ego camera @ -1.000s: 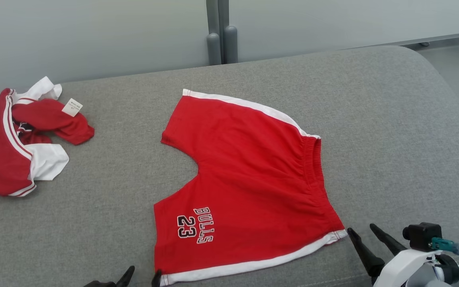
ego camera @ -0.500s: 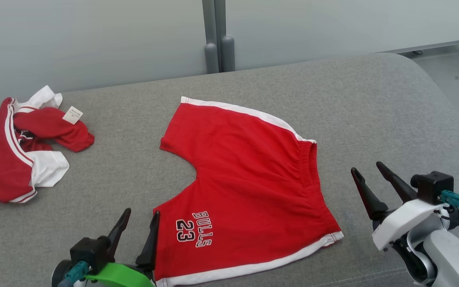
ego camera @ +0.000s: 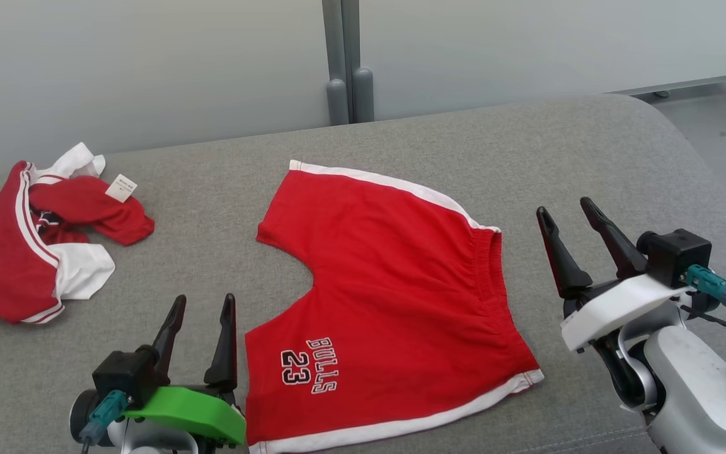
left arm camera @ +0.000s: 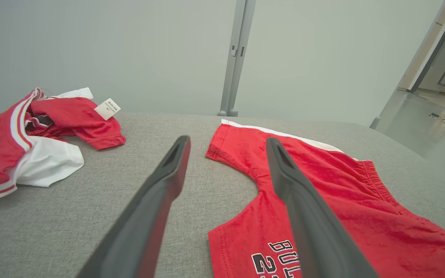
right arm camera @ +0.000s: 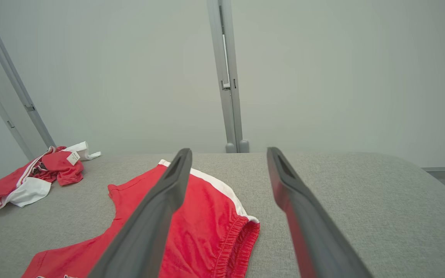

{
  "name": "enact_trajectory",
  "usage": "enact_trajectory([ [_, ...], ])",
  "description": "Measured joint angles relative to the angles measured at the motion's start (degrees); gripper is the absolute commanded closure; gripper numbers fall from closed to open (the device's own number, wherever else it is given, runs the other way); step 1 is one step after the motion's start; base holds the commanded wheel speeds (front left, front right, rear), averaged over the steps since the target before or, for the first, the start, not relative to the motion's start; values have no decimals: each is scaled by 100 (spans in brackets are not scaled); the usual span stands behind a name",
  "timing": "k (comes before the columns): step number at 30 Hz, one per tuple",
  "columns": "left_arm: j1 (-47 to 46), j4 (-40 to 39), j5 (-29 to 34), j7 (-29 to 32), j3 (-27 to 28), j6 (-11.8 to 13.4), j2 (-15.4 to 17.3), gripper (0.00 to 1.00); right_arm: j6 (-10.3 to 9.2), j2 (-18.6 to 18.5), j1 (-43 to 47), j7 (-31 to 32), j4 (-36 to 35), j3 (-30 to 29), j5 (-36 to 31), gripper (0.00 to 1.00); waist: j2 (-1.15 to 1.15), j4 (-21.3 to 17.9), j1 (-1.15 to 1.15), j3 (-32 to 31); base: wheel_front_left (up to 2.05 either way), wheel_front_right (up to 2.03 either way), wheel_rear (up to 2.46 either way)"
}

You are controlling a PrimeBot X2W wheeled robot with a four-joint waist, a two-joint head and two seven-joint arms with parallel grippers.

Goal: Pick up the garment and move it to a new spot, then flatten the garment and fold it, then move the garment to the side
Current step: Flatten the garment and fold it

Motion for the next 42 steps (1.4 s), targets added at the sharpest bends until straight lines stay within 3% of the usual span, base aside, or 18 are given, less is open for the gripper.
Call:
enact_trajectory([
  [5,0,5,-11,-1,144,165,-34,0,-143,111,7,0,-79,-70,-91,0,0,-5,0,-33,0,0,0],
  [16,10,4,-47,-2,358,300,-86,0,-246,252,183,0,-97,-120,-300,0,0,-28,0,-67,0,0,0],
  [42,110,-124,-59,-3,385,343,-125,0,-248,427,359,0,-154,-215,-542,0,0,1,0,-83,0,0,0],
])
